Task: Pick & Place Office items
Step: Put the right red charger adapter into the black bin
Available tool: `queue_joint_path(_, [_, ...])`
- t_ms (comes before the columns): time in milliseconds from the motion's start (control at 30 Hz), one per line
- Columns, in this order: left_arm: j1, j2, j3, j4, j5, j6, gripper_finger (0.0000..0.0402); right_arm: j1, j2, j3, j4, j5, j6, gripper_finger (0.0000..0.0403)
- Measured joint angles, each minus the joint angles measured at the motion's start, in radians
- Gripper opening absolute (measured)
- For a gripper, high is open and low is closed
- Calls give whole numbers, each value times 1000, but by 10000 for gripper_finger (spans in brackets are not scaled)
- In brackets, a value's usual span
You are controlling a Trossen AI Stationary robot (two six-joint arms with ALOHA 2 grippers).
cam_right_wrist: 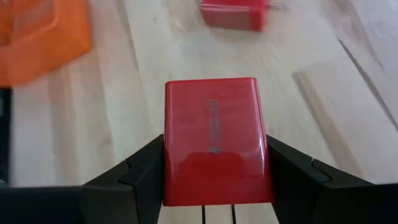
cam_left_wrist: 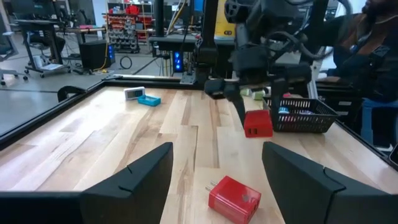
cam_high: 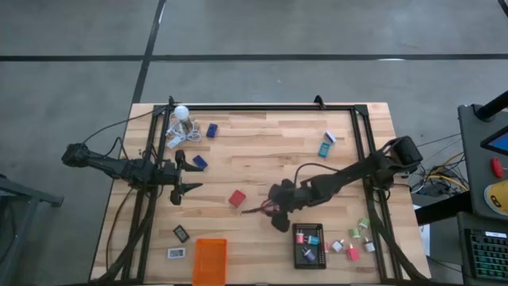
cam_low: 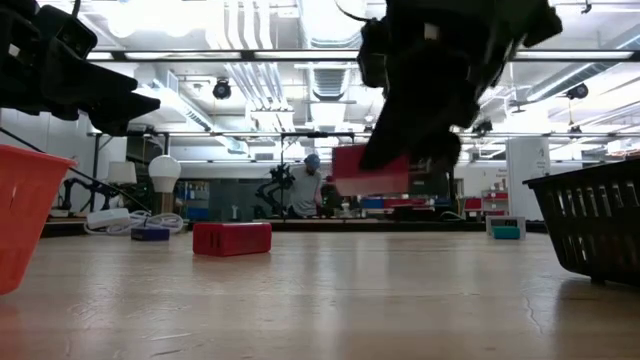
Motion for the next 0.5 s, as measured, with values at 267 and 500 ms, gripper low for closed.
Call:
queue_joint_path(267, [0, 5, 0, 0, 0, 0, 253, 27, -111, 1, -174, 1, 269, 217])
queue_joint_path(500, [0, 10, 0, 0, 0, 0, 253, 100, -157, 2, -260, 4, 414, 217])
